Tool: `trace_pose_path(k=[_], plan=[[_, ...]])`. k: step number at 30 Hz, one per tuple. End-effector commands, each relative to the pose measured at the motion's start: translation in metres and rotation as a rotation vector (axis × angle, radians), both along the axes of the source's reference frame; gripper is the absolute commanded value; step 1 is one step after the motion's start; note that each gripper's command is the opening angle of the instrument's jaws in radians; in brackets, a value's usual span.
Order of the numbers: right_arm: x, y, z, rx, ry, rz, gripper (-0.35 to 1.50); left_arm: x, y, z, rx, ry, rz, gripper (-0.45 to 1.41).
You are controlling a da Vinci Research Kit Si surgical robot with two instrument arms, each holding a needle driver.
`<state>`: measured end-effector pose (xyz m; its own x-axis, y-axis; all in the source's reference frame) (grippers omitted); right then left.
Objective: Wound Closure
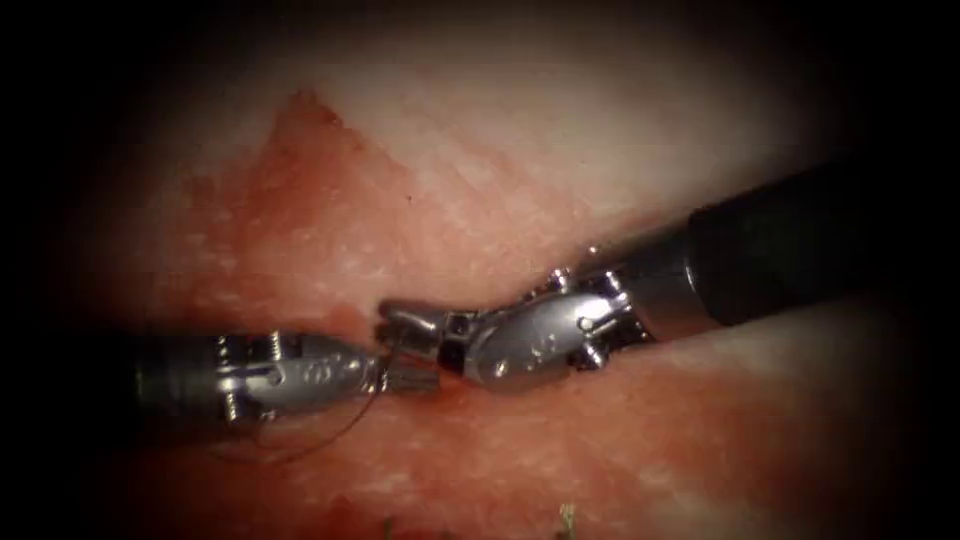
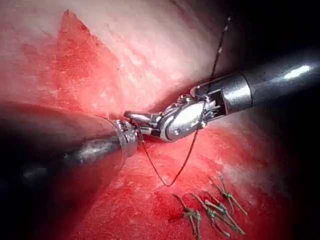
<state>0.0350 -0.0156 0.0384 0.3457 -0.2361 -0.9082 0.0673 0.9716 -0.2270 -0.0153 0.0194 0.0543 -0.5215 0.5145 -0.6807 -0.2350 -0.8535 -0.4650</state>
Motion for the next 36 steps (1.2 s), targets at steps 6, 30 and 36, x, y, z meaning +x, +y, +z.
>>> trace_pose_path(k=[6, 30, 36], plan=[[-0.0012, -0.0013, 0.0012, -0.012, -0.048, 0.023, -0.35, -0.0006, -0.0006, 0.0007, 0.012, 0.007, -0.001, -0.28], [-0.0048, -0.0021, 0.0014, -0.027, -0.089, 0.092, -0.35, -0.0004, -0.0006, 0.0006, 0.019, 0.010, 0.001, -0.28], [-0.0048, -0.0019, 0.0018, -0.015, -0.100, 0.089, -0.35, -0.0004, -0.0006, 0.0006, 0.019, 0.010, 0.001, -0.28]])
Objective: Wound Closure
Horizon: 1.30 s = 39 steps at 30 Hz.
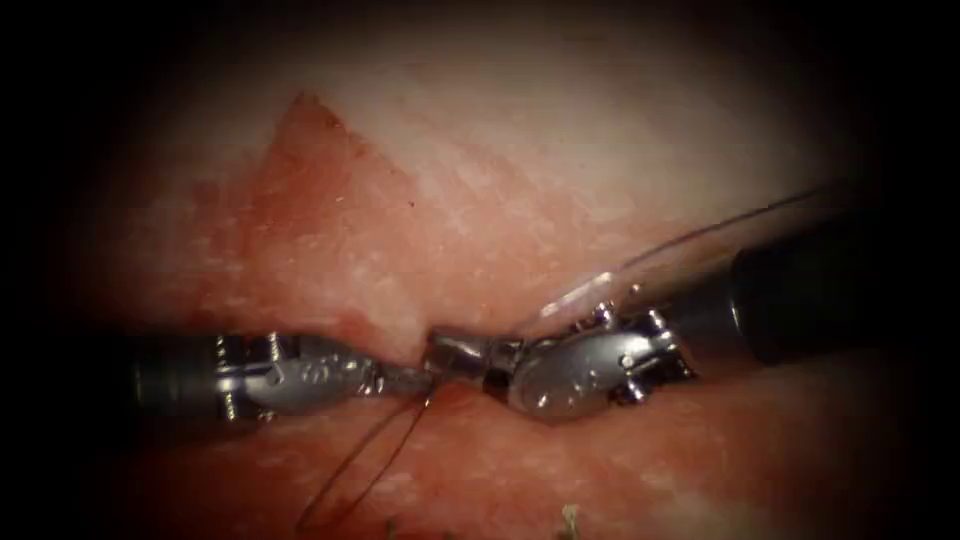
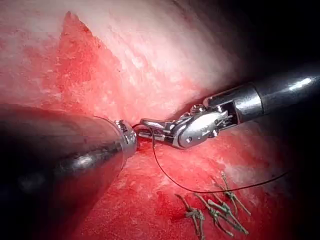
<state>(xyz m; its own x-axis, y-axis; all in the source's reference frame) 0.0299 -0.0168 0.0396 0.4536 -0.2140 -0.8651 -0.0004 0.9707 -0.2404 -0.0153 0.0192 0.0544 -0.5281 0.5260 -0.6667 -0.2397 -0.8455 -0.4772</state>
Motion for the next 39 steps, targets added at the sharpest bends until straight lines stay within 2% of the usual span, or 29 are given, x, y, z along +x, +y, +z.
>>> trace_pose_path(k=[1, 13, 25, 33, 39], plan=[[0.0003, -0.0008, 0.0007, 0.013, -0.003, -0.001, -0.35, -0.0005, -0.0004, 0.0005, 0.002, 0.000, 0.001, -0.28], [-0.0003, -0.0010, 0.0031, 0.118, -0.021, 0.036, -0.35, -0.0004, -0.0004, 0.0005, 0.003, -0.001, 0.002, -0.28], [-0.0023, -0.0010, 0.0040, 0.135, -0.055, 0.074, -0.35, -0.0003, -0.0003, 0.0004, 0.004, -0.002, 0.003, -0.30], [-0.0018, -0.0009, 0.0046, 0.148, -0.068, 0.073, -0.35, -0.0003, -0.0003, 0.0004, 0.004, -0.002, 0.003, -0.30], [-0.0013, 0.0003, 0.0051, 0.161, -0.075, 0.089, -0.35, -0.0003, -0.0003, 0.0004, 0.004, -0.002, 0.002, -0.30]])
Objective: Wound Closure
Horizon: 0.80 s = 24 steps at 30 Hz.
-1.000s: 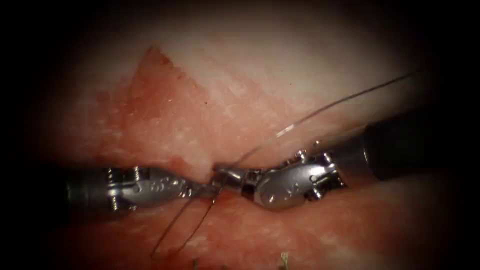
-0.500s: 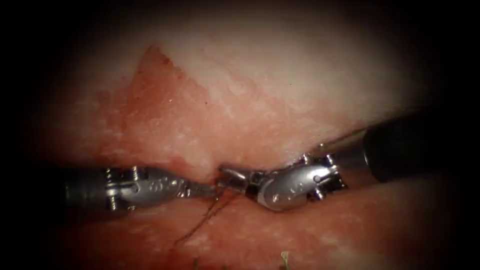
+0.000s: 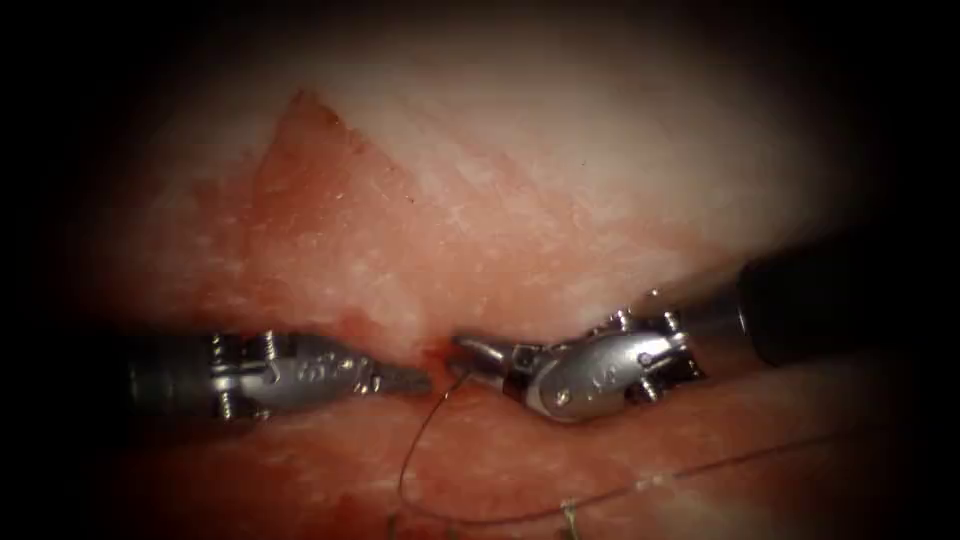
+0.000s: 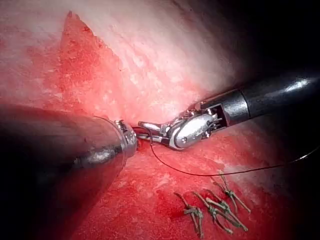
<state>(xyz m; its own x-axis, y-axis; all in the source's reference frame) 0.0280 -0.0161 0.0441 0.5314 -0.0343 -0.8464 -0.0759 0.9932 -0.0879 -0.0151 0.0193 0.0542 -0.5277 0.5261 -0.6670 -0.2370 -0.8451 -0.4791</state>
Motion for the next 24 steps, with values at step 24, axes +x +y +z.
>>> trace_pose_path(k=[24], plan=[[0.0018, 0.0007, 0.0001, 0.012, 0.002, 0.016, -0.35, -0.0006, -0.0004, 0.0006, 0.003, 0.001, 0.000, -0.30]])
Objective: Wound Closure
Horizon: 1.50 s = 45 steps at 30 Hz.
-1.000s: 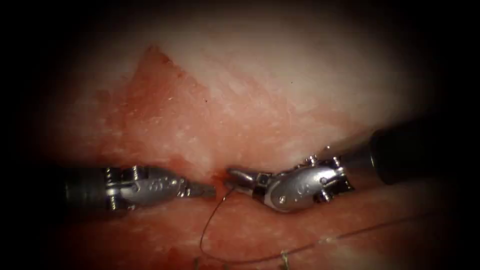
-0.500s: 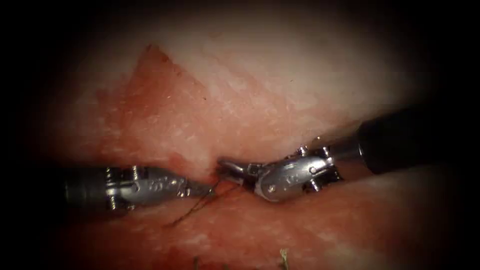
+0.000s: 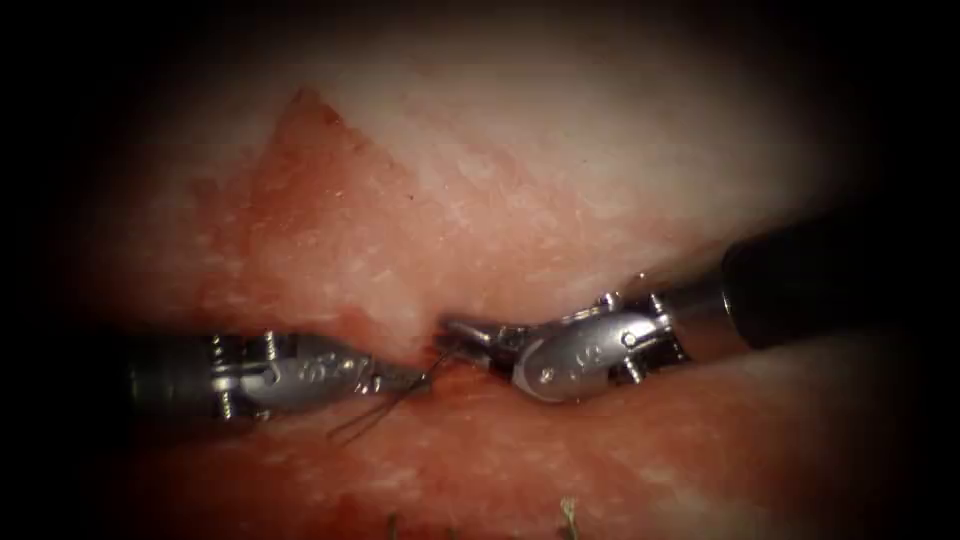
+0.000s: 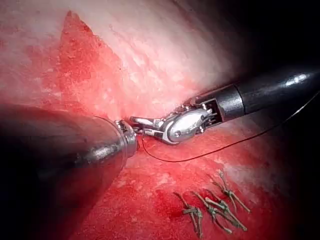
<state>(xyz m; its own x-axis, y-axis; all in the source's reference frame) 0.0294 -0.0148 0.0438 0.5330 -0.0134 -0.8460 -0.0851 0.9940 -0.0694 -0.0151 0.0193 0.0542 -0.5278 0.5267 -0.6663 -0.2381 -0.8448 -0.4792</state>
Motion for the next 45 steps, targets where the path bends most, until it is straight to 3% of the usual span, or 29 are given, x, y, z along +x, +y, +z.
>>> trace_pose_path(k=[1, 2, 3, 4, 5, 6, 8, 16, 25, 28, 45], plan=[[0.0003, -0.0003, 0.0002, -0.012, 0.004, 0.018, -0.35, -0.0005, -0.0003, 0.0006, 0.002, 0.000, 0.001, -0.30], [0.0003, 0.0000, 0.0000, -0.020, 0.014, 0.040, -0.32, -0.0005, -0.0003, 0.0006, 0.003, 0.000, 0.001, -0.30], [0.0003, 0.0003, -0.0002, -0.025, 0.026, 0.055, 0.07, -0.0005, -0.0003, 0.0005, 0.003, 0.000, 0.001, -0.30], [0.0002, 0.0005, -0.0005, -0.029, 0.039, 0.066, 0.32, -0.0005, -0.0003, 0.0005, 0.003, -0.001, 0.001, -0.30], [0.0003, 0.0008, -0.0013, -0.049, 0.029, 0.101, 0.93, -0.0005, -0.0003, 0.0005, 0.003, -0.001, 0.002, -0.30], [0.0003, 0.0008, -0.0013, -0.049, 0.029, 0.101, 0.93, -0.0005, -0.0003, 0.0005, 0.003, -0.001, 0.002, -0.30], [0.0004, 0.0007, -0.0027, -0.062, -0.008, 0.133, 1.18, -0.0004, -0.0003, 0.0005, 0.003, -0.001, 0.002, -0.30], [0.0000, -0.0019, -0.0055, -0.099, -0.061, 0.175, 1.30, -0.0004, -0.0003, 0.0003, 0.004, -0.001, 0.002, -0.28], [0.0006, -0.0017, -0.0086, -0.249, -0.042, 0.204, 1.25, -0.0004, -0.0004, 0.0003, 0.004, -0.001, 0.001, -0.27], [0.0011, -0.0015, -0.0101, -0.316, -0.078, 0.218, 1.21, -0.0005, -0.0004, 0.0003, 0.005, -0.001, 0.001, -0.27], [0.0036, -0.0011, -0.0098, -0.402, -0.127, 0.187, 0.96, -0.0006, -0.0005, 0.0002, 0.005, 0.000, 0.000, -0.27]])
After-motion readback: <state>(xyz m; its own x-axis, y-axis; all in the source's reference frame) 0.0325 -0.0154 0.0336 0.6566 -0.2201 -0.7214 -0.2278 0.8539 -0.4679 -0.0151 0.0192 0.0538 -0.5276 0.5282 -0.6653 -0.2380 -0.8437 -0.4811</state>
